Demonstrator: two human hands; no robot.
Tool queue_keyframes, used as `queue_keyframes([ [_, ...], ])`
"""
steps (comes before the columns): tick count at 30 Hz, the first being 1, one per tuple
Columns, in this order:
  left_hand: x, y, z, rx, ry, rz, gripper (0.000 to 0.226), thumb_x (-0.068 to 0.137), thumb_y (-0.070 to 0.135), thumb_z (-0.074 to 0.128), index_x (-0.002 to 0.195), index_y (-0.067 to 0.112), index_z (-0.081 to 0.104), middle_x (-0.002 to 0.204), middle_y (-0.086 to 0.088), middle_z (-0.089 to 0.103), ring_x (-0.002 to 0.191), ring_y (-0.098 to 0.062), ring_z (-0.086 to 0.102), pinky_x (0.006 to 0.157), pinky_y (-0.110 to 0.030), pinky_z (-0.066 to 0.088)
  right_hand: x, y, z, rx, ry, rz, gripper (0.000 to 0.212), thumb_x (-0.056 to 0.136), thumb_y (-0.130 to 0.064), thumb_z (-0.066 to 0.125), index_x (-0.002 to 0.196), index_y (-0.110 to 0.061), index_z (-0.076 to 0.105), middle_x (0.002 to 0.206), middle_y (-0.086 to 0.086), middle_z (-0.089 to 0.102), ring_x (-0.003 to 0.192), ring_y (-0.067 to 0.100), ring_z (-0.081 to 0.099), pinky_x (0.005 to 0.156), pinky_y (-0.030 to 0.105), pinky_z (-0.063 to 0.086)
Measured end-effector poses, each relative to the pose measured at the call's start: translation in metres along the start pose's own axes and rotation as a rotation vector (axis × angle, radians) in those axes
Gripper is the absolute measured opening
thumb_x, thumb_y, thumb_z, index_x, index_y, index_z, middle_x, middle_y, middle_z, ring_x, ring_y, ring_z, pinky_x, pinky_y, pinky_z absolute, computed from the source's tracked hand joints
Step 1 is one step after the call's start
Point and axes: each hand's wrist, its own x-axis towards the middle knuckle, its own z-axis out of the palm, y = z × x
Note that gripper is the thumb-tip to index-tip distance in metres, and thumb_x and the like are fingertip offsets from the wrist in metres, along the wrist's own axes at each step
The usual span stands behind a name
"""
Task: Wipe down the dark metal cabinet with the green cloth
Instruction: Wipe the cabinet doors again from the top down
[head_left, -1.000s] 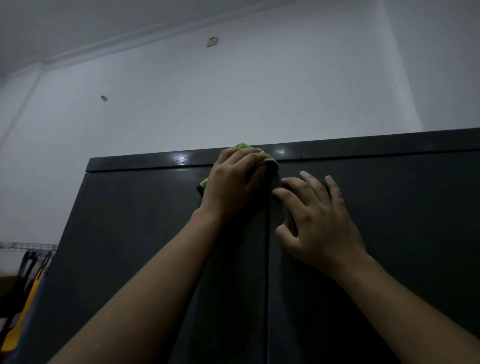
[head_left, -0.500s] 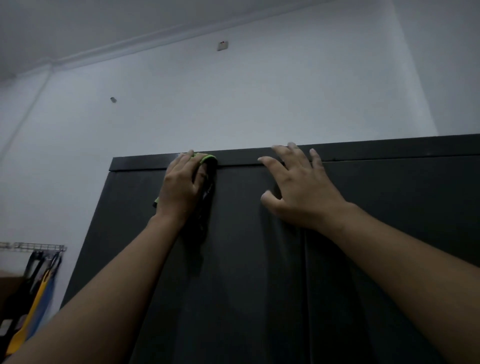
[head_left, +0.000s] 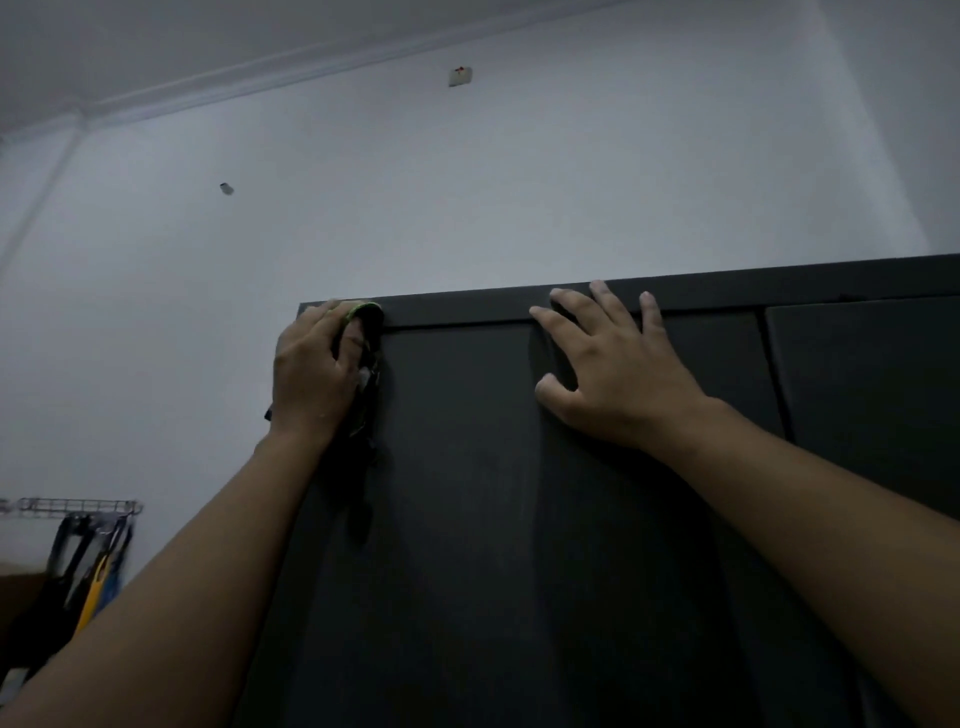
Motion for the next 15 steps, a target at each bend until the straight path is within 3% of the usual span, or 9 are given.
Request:
queue_keyframes([
  [3,-0.007,-0.026,-0.013,0.009,0.009,-0.020,0.030,0.100,0.025,0.048,0.122,0.017,0.067,0.124,-0.002,0.066,0.120,-0.023,0.056,0.104,-0.038,0.040,0.014,-0.018,0.002,0.014,-0.013,0.046,0.073,0.093,-0.055,0.040,0.158,-0.030,0.017,0.167,-0.007,0.008,0.154,0.025,-0.006,0.120,0.061,-0.005],
  [8,-0.032,-0.030,-0.028,-0.004,0.036,-0.128,0.027,0.101,0.023,0.049,0.121,0.019,0.066,0.116,-0.004,0.069,0.108,-0.024,0.060,0.089,-0.028,0.040,0.017,-0.028,0.008,0.030,0.018,0.079,0.081,0.087,-0.062,0.038,0.159,-0.030,0.016,0.167,-0.010,0.007,0.154,0.022,-0.007,0.121,0.058,-0.007],
  [12,-0.079,-0.032,-0.036,0.038,0.019,0.000,0.033,0.099,0.025,0.047,0.124,0.014,0.065,0.124,-0.005,0.066,0.118,-0.024,0.058,0.103,-0.037,0.040,0.013,-0.030,0.013,0.017,0.037,0.080,0.099,0.068,-0.072,0.021,0.159,-0.033,0.015,0.167,-0.012,0.007,0.154,0.021,-0.007,0.122,0.055,-0.007],
  [15,-0.118,-0.029,-0.041,0.052,-0.065,0.082,0.040,0.098,0.032,0.046,0.128,0.012,0.063,0.131,-0.007,0.062,0.123,-0.026,0.053,0.107,-0.038,0.037,0.016,-0.035,0.012,0.067,0.057,0.118,0.097,0.067,-0.072,0.026,0.156,-0.033,0.025,0.166,-0.012,0.014,0.154,0.020,-0.003,0.121,0.056,-0.007],
])
